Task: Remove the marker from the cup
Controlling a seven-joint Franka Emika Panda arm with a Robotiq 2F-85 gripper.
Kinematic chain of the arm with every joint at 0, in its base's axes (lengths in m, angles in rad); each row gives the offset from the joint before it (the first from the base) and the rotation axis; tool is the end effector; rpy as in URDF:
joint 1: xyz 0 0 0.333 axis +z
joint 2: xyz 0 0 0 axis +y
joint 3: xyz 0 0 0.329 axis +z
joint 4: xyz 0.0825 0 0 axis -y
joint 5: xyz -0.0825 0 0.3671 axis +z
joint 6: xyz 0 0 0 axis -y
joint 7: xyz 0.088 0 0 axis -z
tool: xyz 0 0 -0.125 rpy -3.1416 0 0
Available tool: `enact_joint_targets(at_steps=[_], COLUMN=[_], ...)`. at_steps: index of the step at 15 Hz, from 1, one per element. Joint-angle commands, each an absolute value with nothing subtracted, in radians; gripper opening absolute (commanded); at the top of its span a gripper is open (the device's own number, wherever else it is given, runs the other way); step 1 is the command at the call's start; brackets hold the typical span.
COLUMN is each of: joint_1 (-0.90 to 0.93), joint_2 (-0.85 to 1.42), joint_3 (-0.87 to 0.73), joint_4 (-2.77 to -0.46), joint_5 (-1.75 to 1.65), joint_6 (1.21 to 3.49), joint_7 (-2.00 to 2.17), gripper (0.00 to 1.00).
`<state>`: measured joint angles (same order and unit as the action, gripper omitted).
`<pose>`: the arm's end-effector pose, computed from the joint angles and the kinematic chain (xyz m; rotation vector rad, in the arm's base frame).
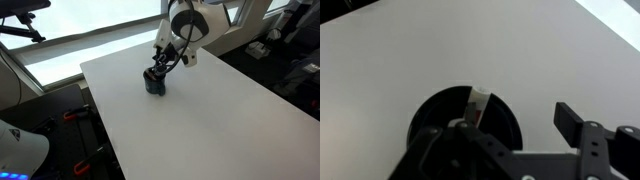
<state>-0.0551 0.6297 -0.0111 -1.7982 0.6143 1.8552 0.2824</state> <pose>0.5848 0.0166 0.1851 -2.4142 0.8834 0.8142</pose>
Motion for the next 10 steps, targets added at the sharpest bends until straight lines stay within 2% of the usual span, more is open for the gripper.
enact_joint_targets(at_steps=[1, 5, 8, 10], joint_1=[-0.045, -0.045, -0.048, -0.05], joint_2=[0.55, 0.506, 0.488, 0.486], joint_3=[-0.019, -0.027, -0.03, -0.031], joint_4=[-1.899, -1.96, -1.988, -1.997], joint_5=[0.631, 0.633, 0.633, 0.63], joint_6=[1.898, 1.928, 1.943, 1.951], joint_7=[0.305, 0.317, 0.312, 0.307], gripper=[0.8, 0.75, 0.77, 0.71])
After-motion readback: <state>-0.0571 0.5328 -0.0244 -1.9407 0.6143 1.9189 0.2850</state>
